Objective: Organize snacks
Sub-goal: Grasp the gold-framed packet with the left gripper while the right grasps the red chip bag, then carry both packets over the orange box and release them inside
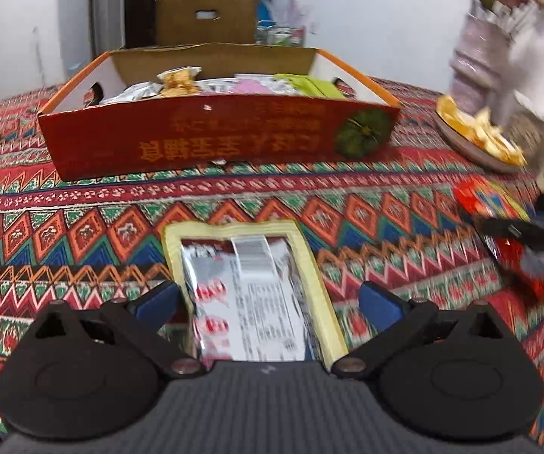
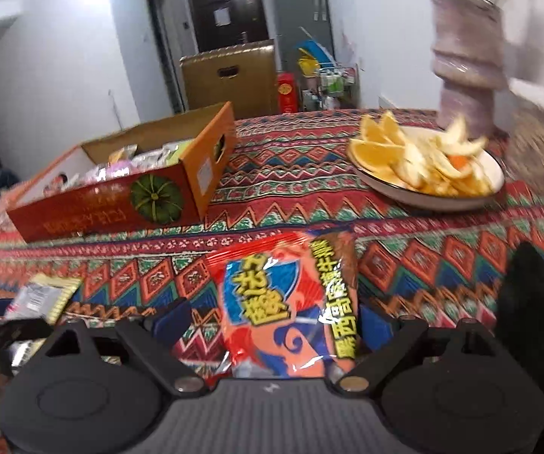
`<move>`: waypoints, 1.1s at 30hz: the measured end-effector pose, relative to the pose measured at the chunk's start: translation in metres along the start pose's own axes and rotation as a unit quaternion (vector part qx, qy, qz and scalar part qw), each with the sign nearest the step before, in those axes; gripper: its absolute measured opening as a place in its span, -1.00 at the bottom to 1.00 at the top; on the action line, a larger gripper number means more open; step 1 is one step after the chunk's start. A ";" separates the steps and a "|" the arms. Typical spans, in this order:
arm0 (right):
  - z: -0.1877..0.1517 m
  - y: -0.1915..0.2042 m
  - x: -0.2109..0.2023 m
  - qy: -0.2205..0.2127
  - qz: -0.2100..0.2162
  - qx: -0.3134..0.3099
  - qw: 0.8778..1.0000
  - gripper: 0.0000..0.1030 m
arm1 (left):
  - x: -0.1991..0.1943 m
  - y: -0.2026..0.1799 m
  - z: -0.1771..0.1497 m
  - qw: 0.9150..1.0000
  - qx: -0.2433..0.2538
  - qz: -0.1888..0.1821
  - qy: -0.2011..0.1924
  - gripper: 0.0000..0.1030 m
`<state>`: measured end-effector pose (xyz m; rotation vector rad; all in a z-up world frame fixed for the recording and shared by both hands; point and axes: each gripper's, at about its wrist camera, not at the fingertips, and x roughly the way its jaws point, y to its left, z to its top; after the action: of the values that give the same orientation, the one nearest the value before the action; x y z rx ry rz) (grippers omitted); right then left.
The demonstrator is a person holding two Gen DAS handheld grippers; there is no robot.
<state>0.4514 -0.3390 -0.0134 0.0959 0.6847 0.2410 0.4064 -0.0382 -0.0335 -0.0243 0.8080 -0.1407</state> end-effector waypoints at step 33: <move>-0.118 0.106 -0.135 -0.048 0.057 -0.020 0.997 0.14 | -0.145 0.017 -0.083 0.995 -0.005 -0.010 -0.100 -0.18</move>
<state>0.2550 -0.2692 -0.0041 0.1071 0.5794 0.3571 0.2497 0.0004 0.0117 -0.0552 0.6091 -0.1511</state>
